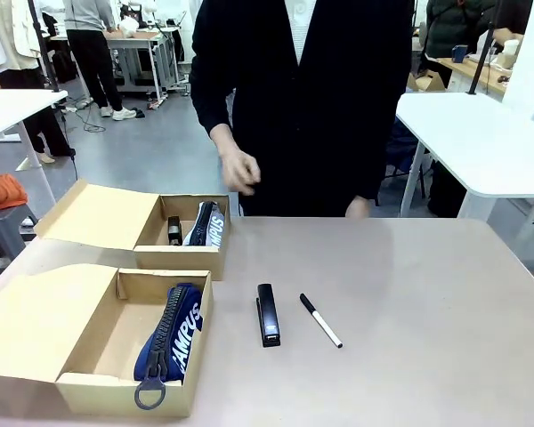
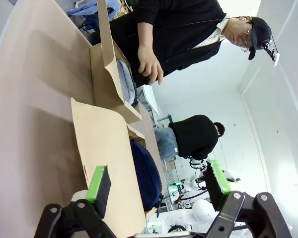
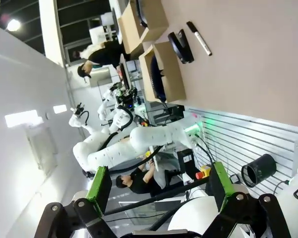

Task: Place items inside the box.
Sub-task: Pick up a Pencil pouch or Stapler and place it inside the Mailer Box closest to the robot.

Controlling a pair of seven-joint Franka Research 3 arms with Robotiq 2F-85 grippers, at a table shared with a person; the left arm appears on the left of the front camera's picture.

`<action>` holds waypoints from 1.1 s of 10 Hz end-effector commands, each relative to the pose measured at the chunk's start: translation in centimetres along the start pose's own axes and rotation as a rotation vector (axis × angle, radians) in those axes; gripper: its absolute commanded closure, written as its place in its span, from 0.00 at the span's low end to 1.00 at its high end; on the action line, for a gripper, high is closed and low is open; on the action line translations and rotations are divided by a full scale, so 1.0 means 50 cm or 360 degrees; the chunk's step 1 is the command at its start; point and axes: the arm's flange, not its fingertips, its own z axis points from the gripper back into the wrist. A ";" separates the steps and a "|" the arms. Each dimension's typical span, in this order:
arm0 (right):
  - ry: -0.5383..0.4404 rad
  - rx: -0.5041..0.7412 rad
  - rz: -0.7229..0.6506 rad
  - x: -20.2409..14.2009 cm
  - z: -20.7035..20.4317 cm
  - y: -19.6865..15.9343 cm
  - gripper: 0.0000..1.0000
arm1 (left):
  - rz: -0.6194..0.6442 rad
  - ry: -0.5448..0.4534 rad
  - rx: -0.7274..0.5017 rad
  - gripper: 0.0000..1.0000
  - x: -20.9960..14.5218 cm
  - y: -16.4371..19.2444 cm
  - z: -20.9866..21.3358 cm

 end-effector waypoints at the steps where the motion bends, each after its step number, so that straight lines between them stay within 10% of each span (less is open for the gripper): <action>1: 0.0006 0.0015 -0.0001 0.000 0.001 0.009 0.00 | -0.0035 -0.0028 -0.0030 0.04 -0.004 -0.004 -0.007; 9: 0.0000 0.0000 0.0000 0.000 0.000 0.000 0.00 | -0.0035 -0.0028 -0.0030 0.04 -0.004 -0.004 -0.007; 11: 0.0170 -0.0457 -0.0048 0.051 -0.097 0.070 0.00 | -0.0035 -0.0028 -0.0030 0.04 -0.004 -0.004 -0.007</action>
